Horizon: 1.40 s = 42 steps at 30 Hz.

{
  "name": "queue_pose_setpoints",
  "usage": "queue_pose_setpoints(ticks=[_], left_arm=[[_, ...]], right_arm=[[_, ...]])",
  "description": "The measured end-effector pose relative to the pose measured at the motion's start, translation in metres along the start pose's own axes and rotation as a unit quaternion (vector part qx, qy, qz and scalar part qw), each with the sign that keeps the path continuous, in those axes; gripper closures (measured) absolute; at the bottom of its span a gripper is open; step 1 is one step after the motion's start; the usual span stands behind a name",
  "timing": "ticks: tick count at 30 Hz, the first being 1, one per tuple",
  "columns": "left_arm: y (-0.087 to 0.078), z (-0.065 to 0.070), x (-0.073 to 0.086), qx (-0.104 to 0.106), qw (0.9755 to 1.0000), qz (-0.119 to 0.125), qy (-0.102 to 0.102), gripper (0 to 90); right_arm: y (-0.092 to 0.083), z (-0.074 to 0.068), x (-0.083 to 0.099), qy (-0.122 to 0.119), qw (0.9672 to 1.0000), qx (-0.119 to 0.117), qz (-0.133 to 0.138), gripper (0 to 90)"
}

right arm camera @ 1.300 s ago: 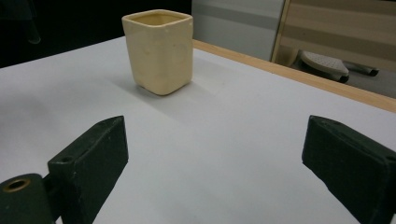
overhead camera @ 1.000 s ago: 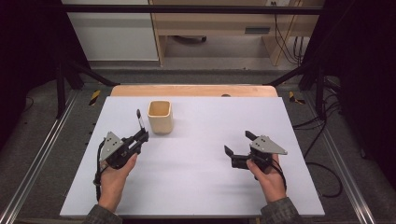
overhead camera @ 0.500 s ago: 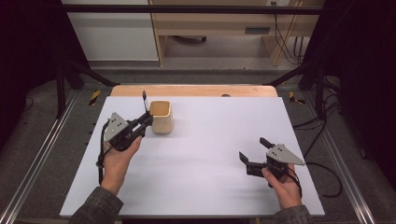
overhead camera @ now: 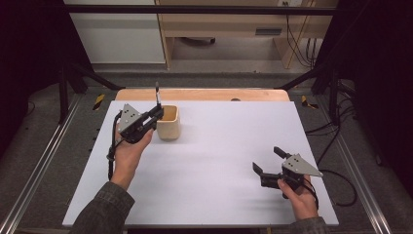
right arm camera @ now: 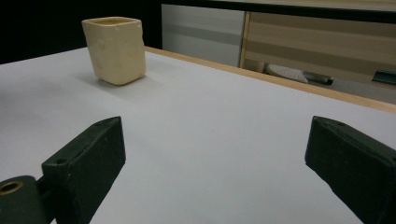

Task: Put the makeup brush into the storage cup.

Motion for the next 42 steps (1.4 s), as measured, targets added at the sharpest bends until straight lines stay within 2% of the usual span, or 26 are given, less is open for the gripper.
queue_pose_setpoints(ticks=[4,6,8,11,15,19,22,24,32,42], left_arm=[[0.006,-0.006,0.005,-0.004,1.0000,-0.002,0.001,79.0],[0.009,-0.010,0.009,-0.005,0.9999,0.003,-0.011,79.0],[0.012,-0.012,0.014,-0.005,1.0000,0.000,-0.007,79.0],[0.016,-0.015,0.021,-0.008,1.0000,-0.005,-0.004,79.0],[0.021,-0.020,0.026,-0.020,0.9997,-0.004,-0.015,79.0],[0.024,-0.020,0.028,-0.028,0.9995,-0.003,-0.018,79.0],[0.027,-0.020,0.031,-0.036,0.9992,-0.005,-0.012,79.0],[0.028,-0.020,0.033,-0.048,0.9988,-0.011,-0.001,79.0],[0.034,-0.019,0.040,-0.061,0.9980,-0.011,-0.012,79.0],[0.037,-0.019,0.048,-0.071,0.9973,-0.014,-0.011,78.9]], right_arm=[[-0.001,0.002,-0.003,0.002,0.9999,0.004,0.012,5.2],[-0.002,0.001,-0.003,0.002,0.9999,0.004,0.013,5.2],[-0.001,0.001,-0.002,0.000,0.9999,0.002,0.014,5.2],[0.001,-0.001,0.000,-0.003,1.0000,0.001,0.006,5.2],[0.001,0.000,0.001,-0.002,1.0000,0.002,0.005,5.2],[0.002,0.000,0.002,0.003,1.0000,0.003,0.002,5.2],[0.002,0.000,0.002,0.003,1.0000,0.003,0.002,5.2],[0.002,0.000,0.002,0.002,1.0000,0.002,0.002,5.2],[0.002,-0.001,0.002,0.001,1.0000,0.000,0.002,5.2],[0.003,-0.001,0.003,0.001,1.0000,-0.001,0.002,5.3]])
Point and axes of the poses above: each handheld gripper's, and its own axes: y roughly forward along the jaws, x roughly out of its underside, z roughly to its right, the point moved 6 cm from there along y, roughly forward along the jaws, and after that the axes turned 10 degrees about z, right-handed, at the moved point
